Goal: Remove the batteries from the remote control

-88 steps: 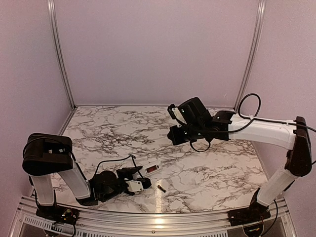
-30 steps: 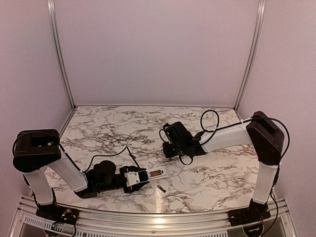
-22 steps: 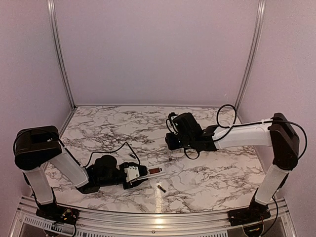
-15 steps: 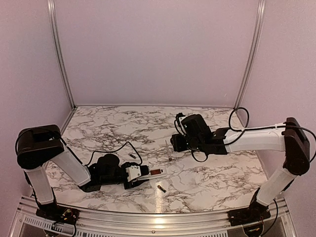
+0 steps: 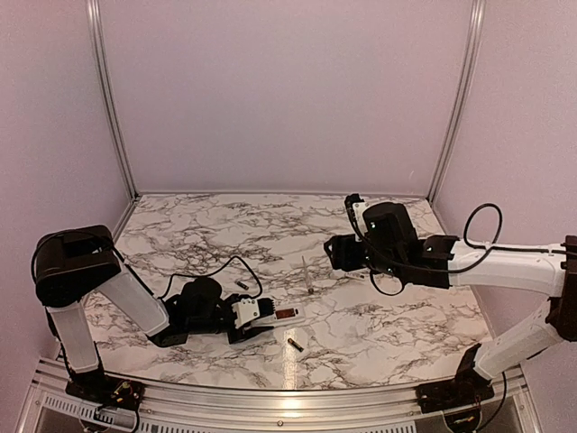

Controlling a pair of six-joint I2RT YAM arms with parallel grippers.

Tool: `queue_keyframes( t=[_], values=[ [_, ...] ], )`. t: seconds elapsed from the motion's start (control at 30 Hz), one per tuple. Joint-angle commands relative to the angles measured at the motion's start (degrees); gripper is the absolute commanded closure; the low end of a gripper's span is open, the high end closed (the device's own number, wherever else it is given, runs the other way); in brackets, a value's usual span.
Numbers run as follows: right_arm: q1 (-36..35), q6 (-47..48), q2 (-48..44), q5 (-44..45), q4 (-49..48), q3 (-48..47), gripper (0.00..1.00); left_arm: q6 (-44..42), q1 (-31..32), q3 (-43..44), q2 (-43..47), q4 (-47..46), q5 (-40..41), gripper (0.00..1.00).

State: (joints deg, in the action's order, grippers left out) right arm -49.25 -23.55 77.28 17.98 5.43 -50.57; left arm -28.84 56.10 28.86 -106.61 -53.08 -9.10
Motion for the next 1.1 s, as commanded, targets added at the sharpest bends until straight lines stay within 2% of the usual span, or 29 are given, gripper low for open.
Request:
queue_keyframes(
  t=[0.0, 0.03, 0.07, 0.27, 0.4, 0.5, 0.6, 0.73, 0.83, 0.97, 1.07],
  values=[
    [0.3, 0.1, -2.2, 1.5, 1.7, 1.1, 0.21, 1.2, -0.4, 0.4, -0.5, 1.4, -0.8, 0.33],
    [0.3, 0.2, -2.6, 1.6, 1.7, 1.4, 0.18, 1.4, -0.4, 0.4, -0.3, 1.2, -0.5, 0.09],
    [0.3, 0.2, -2.9, 1.5, 1.6, 1.5, 0.17, 1.5, -0.5, 0.3, -0.2, 1.2, -0.4, 0.02],
    [0.3, 0.8, -5.1, 2.4, 1.4, 2.4, 0.1, 2.9, -0.5, -0.8, 1.5, -0.6, -0.2, 0.01],
    [0.3, 1.3, -7.0, 4.7, -0.1, 4.0, 0.02, 5.7, -0.5, -1.6, 4.2, -1.9, 1.2, 0.01],
    [0.3, 1.7, -8.1, 7.0, -1.3, 4.9, 0.02, 10.4, -0.5, -1.4, 7.1, -2.4, 10.3, 0.01],
    [0.3, 2.8, -9.1, 9.3, -4.6, 7.1, 0.02, 19.9, -0.5, 1.5, 9.8, 2.3, 29.0, 0.01],
    [0.3, 4.5, -10.5, 11.7, -8.1, 9.1, 0.02, 26.3, -0.5, 3.6, 13.7, 9.5, 40.0, 0.01],
    [0.3, 5.5, -10.9, 13.1, -8.6, 9.6, 0.01, 29.9, -0.8, 2.3, 17.7, 10.8, 44.7, 0.01],
    [0.3, 6.7, -11.3, 12.9, -8.1, 9.6, 0.02, 34.9, -3.3, 1.4, 19.9, 13.2, 45.2, 0.01],
    [0.3, 7.7, -12.3, 12.3, -8.1, 10.4, 0.02, 37.8, -5.9, 1.3, 20.5, 15.4, 48.6, 0.01]
  ],
)
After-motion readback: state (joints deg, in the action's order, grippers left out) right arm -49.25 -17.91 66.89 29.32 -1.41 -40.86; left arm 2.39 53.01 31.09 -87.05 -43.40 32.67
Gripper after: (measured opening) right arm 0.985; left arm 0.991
